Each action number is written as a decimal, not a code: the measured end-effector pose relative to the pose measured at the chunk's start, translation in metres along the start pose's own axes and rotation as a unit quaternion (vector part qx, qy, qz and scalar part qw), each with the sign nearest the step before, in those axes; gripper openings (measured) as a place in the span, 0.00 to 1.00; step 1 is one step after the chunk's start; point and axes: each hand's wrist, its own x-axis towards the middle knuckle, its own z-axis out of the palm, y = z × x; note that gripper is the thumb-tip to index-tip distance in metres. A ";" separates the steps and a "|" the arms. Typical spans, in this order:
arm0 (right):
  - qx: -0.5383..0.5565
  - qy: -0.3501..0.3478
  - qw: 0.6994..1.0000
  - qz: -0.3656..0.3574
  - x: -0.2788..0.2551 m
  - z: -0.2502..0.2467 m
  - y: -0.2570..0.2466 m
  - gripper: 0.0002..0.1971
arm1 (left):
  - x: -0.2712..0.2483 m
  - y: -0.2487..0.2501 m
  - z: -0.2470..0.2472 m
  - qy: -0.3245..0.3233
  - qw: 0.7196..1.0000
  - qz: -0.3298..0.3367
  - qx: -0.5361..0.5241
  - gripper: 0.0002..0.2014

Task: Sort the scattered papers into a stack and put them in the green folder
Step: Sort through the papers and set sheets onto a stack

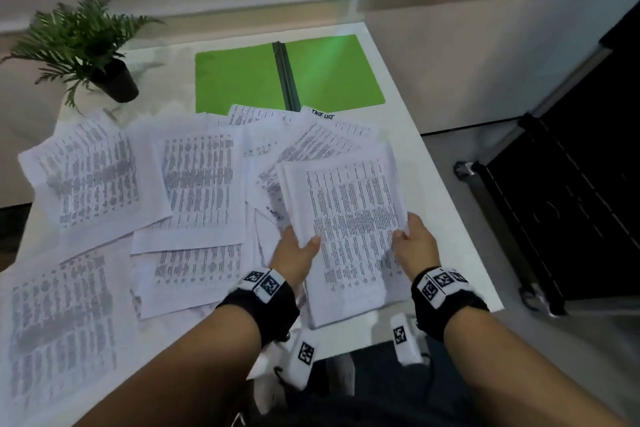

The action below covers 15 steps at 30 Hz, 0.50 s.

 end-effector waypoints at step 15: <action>-0.166 0.042 0.981 0.087 0.041 -0.059 0.081 0.21 | 0.006 -0.021 0.119 0.044 0.989 -0.068 0.121 0.22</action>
